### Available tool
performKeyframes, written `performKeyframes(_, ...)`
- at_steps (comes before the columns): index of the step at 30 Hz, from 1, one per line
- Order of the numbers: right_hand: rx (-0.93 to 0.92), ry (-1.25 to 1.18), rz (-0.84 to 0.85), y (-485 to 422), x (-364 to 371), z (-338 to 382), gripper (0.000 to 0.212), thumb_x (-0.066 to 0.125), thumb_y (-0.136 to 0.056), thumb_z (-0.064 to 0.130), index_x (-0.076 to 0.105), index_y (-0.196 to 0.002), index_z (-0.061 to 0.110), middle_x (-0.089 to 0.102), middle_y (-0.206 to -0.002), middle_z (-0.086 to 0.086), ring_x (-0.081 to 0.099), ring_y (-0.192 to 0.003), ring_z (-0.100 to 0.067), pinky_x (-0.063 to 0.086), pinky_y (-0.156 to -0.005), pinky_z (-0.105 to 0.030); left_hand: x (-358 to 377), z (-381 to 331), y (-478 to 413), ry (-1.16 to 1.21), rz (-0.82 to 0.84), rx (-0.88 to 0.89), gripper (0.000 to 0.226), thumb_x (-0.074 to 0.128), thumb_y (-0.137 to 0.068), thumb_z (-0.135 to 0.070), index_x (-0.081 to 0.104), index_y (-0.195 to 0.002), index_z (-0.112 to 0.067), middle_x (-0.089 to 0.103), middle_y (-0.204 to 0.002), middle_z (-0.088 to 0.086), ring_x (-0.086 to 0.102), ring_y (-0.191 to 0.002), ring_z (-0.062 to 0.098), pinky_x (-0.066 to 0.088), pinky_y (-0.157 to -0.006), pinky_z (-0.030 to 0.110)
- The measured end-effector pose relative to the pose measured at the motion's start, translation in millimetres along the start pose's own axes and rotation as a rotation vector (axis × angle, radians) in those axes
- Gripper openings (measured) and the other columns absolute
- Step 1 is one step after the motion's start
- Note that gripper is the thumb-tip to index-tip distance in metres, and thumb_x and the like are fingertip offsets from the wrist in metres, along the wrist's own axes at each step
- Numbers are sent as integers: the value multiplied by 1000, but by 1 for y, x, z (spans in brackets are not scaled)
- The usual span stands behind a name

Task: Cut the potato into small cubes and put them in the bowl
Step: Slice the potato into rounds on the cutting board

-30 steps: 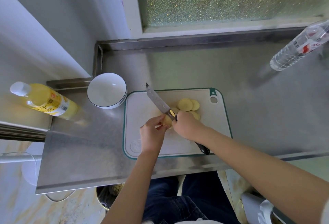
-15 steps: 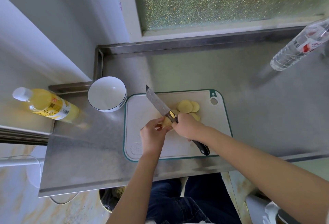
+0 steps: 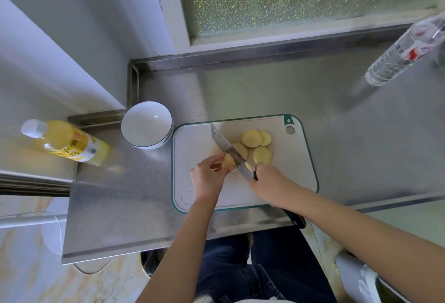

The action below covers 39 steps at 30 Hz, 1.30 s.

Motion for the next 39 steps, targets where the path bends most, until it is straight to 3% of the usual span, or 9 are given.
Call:
performKeyframes(7, -18, -22, -41, -23, 10, 2, 37, 41, -99, 22, 32, -63, 18, 37, -61, 1, 35, -53, -10, 22, -47, -23, -2, -2, -3, 4, 24, -26, 31, 80, -67, -12, 71, -97, -16, 68, -83, -6, 62, -74, 9, 45, -61, 3)
performKeyframes(11, -54, -9, -86, -36, 22, 3, 15, 40, -98, 16, 38, -84, 10, 36, -64, 3, 44, -71, -20, 31, -60, -27, -3, -1, -3, 14, 27, -34, 32, 81, -67, -15, 71, -97, -17, 68, -85, -7, 62, -76, 9, 45, -63, 6)
performKeyframes(13, -80, -2, -98, -40, 24, 1, 10, 39, -98, 16, 38, -90, 11, 37, -64, 4, 46, -74, -21, 29, -52, -24, -4, 1, -5, 20, 25, -35, 33, 82, -66, -15, 71, -97, -17, 69, -85, -7, 63, -75, 8, 46, -63, 4)
performKeyframes(21, -145, -43, -71, -52, 20, -12, 10, 44, -97, 20, 41, -91, 12, 42, -65, 4, 44, -60, -13, 30, -50, -23, -2, 1, -1, 40, 13, -24, 29, 79, -71, -15, 65, -96, -19, 66, -82, -10, 61, -78, 2, 47, -62, 6)
performKeyframes(25, -179, -137, -50, -49, 12, -13, 10, 46, -95, 19, 47, -101, 11, 44, -64, 5, 44, -59, -10, 30, -50, -21, 2, 2, 3, 54, -13, -9, 28, 77, -74, -14, 64, -98, -18, 65, -84, -12, 61, -80, 4, 46, -63, 3)
performKeyframes(31, -136, -124, -65, -52, 3, -19, 11, 45, -92, 16, 39, -84, 11, 40, -62, 1, 40, -57, -17, 27, -48, -27, 3, 2, 5, 22, -35, 14, 29, 75, -75, -13, 64, -102, -15, 65, -91, -8, 63, -82, 9, 45, -62, 1)
performKeyframes(34, -88, -96, -105, -53, -7, -27, 17, 45, -92, 16, 37, -77, 13, 47, -69, -5, 46, -70, -27, 30, -60, -30, 4, 3, 6, 27, -35, 20, 33, 73, -77, -10, 63, -107, -16, 65, -98, -5, 62, -87, 10, 45, -63, 0)
performKeyframes(37, -64, -82, -117, -53, -15, -32, 10, 46, -91, 17, 45, -87, 8, 57, -87, -17, 54, -84, -33, 34, -67, -31, 6, 3, 7, 24, -22, 35, 37, 71, -79, -8, 61, -113, -16, 63, -102, -4, 60, -88, 11, 44, -64, 0)
performKeyframes(39, -58, -79, -92, -55, -17, -34, 18, 46, -92, 19, 51, -96, 3, 60, -92, -18, 57, -90, -34, 36, -69, -31, 7, 4, 6, 8, -8, 47, 38, 70, -80, -9, 60, -115, -18, 62, -107, -3, 59, -89, 9, 45, -66, 1)
Point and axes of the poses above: each hand's wrist, its own y-axis away from the middle knuckle, its own x-axis out of the palm, z = x × y, the point moved 2 cm from there along -y, towards the middle knuckle
